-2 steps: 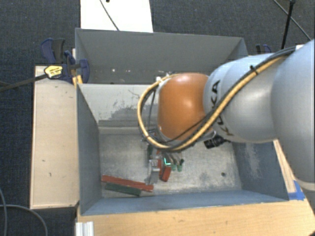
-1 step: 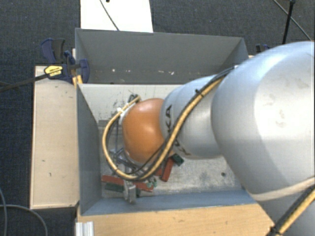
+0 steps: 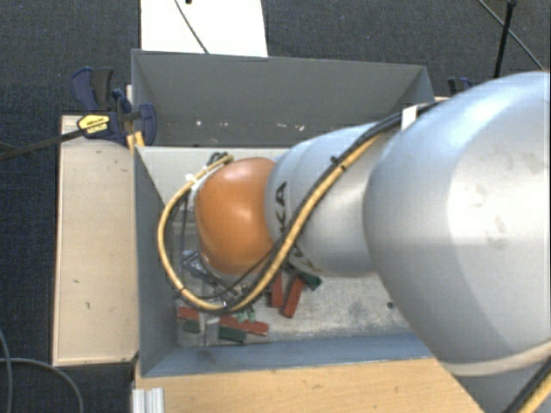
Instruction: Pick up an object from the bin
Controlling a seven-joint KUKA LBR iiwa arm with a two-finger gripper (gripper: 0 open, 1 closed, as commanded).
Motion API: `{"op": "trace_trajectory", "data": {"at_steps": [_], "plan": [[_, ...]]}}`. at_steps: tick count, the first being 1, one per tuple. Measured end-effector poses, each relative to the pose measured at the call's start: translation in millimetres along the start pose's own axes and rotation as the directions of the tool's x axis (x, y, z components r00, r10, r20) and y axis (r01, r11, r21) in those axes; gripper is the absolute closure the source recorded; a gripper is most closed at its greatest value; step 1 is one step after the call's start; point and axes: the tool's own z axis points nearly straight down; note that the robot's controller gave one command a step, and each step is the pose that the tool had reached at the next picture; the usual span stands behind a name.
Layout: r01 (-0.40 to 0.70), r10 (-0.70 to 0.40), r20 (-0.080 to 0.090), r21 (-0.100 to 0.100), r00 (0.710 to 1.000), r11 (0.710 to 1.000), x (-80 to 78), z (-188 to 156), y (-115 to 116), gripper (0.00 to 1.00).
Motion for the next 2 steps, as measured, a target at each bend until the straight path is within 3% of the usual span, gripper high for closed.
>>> {"op": "trace_trajectory", "data": {"at_steps": [1,2], "plan": [[-0.126,0.126,-0.006,0.004,0.992,0.992,10.2,1.4,-26.8,0.00],[-0.143,0.143,0.002,0.001,0.990,0.990,12.9,31.4,-31.9,0.00]]}}
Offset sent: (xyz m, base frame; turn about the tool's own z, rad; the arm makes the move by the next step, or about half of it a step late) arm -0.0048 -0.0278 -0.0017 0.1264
